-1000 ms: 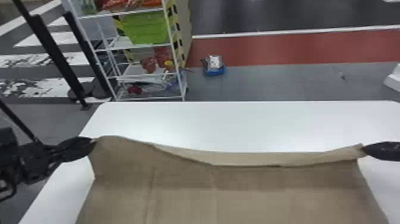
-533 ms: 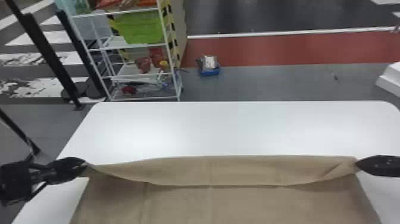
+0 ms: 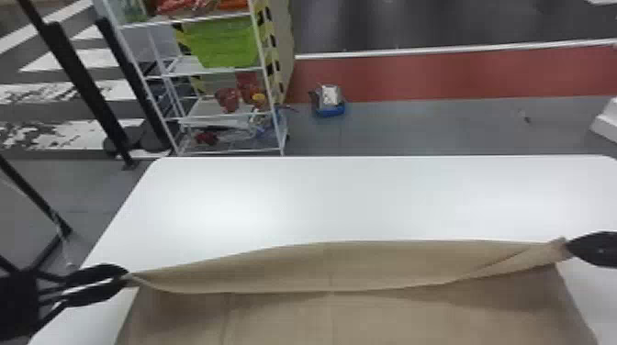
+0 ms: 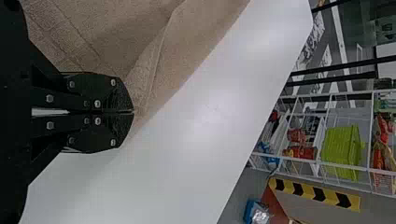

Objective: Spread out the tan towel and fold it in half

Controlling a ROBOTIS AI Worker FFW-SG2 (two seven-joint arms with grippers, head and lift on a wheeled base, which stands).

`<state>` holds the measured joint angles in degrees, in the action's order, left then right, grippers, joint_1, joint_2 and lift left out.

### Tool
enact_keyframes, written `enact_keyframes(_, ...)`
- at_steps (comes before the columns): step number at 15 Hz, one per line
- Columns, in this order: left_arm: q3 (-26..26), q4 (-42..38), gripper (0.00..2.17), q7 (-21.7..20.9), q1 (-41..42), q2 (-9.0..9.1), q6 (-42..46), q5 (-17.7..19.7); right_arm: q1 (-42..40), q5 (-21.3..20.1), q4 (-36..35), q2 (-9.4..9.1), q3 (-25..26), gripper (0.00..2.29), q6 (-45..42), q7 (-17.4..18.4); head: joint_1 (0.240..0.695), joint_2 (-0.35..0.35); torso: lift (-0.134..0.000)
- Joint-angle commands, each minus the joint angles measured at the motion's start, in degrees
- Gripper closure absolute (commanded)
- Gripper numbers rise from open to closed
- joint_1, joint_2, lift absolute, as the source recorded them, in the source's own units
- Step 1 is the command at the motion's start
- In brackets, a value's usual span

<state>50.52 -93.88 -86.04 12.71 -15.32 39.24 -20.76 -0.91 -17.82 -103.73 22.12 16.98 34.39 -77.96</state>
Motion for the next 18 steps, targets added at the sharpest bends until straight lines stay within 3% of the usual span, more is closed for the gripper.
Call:
enact_keyframes(1, 2.5, -0.9, 1.08, -0.4, 2.2, 0.73, 4.4, 1.2, -2.2, 0.2, -0.5, 0.82, 1.8, 1.12, -0.5, -0.4, 0.695, 0.177, -0.124)
enact_keyframes(4, 2.8, -0.4, 1.08, -0.5, 4.3, 1.08, 8.4, 1.2, -4.6, -0.3, 0.2, 1.35, 2.3, 1.12, -3.8, -0.4, 0.695, 0.166, -0.124)
enact_keyframes(6, 1.5, -0.3, 1.08, 0.0, 4.3, 1.78, 10.0, -2.6, -5.4, -1.4, 0.8, 1.35, 0.5, 1.12, -5.1, -0.4, 0.695, 0.156, -0.124)
enact_keyframes(10, 0.5, 1.0, 1.08, 1.4, 4.7, 2.49, 14.6, -3.9, -5.9, -2.3, 1.0, 1.26, -1.7, 1.12, -5.4, -0.4, 0.695, 0.16, -0.124)
enact_keyframes(18, 3.3, 2.2, 1.08, 1.6, 5.4, 2.31, 18.3, -1.4, -6.0, -0.7, -0.7, 1.35, 1.0, 1.12, -4.5, -0.4, 0.695, 0.164, -0.124)
